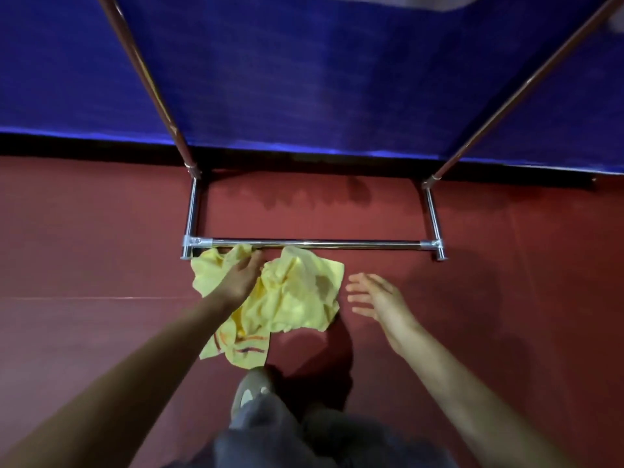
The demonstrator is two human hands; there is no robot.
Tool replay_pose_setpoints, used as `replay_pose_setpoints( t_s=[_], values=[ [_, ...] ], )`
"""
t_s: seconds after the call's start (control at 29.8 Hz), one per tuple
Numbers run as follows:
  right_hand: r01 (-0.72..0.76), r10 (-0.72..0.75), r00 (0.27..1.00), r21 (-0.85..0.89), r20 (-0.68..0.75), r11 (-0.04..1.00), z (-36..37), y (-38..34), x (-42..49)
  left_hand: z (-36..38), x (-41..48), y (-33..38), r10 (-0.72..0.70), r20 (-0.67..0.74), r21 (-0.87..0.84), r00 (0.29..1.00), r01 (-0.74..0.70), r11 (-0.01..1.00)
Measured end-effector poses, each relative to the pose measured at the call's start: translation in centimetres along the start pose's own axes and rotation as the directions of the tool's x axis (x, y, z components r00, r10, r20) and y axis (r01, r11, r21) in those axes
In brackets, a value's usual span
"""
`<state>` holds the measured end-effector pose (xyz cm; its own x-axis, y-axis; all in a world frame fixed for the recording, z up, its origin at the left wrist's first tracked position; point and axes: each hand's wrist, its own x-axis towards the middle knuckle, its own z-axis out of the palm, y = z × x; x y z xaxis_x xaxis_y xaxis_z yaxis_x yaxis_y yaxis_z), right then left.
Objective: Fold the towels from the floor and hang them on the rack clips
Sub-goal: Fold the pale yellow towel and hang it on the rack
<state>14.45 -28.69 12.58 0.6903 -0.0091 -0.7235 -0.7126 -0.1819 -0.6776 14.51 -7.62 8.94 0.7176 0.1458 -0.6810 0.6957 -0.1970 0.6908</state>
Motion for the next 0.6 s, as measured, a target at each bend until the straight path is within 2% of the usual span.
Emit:
replay_pose_setpoints(
  t_s=[0.03,0.07,0.17,0.23,0.27,0.34,0.44,0.47,0.54,0.6],
  values=[
    [-0.025,0.025,1.000,0.006,0.001,1.000,0.5,1.4,3.9,1.1,4.1,-1.4,-0.021,-0.016,0.019,1.000,0.022,1.000],
    [-0.059,0.059,0.998,-0.009,0.004,0.998,0.5,2.1,3.9,1.6,5.1,-2.3,-0.061,-0.028,0.050,0.998,0.062,0.997],
    [-0.140,0.140,0.990,-0.022,0.005,0.990,0.1,4.6,5.9,3.8,9.2,-4.3,-0.060,-0.050,0.033,0.997,0.061,0.998],
    [-0.167,0.168,0.986,0.047,-0.017,0.985,0.0,5.7,6.3,5.0,11.3,-5.1,-0.048,-0.059,0.090,0.997,0.053,0.995],
    [-0.174,0.177,0.984,0.069,-0.029,0.982,-0.2,6.1,6.7,5.8,12.7,-5.4,-0.085,-0.056,0.104,0.995,0.090,0.990],
    [-0.228,0.231,0.973,0.105,-0.019,0.968,-0.7,6.9,7.4,6.9,14.2,-6.1,-0.173,-0.005,0.075,0.985,0.173,0.982],
    [-0.221,0.225,0.974,0.160,-0.007,0.962,-1.1,7.9,7.6,8.5,14.5,-6.9,-0.141,0.050,0.233,0.989,0.126,0.964],
    [-0.215,0.219,0.976,0.184,-0.002,0.959,-1.2,7.5,7.9,8.3,14.0,-6.5,-0.138,0.118,0.242,0.983,0.106,0.964],
    [-0.196,0.207,0.978,0.201,-0.030,0.960,-1.8,7.5,7.4,8.5,11.7,-5.7,-0.163,0.353,0.166,0.921,0.110,0.980],
    [-0.132,0.143,0.989,0.210,-0.042,0.969,-2.2,6.6,6.6,7.8,8.8,-4.4,-0.069,0.495,0.072,0.866,0.038,0.997]
  ],
)
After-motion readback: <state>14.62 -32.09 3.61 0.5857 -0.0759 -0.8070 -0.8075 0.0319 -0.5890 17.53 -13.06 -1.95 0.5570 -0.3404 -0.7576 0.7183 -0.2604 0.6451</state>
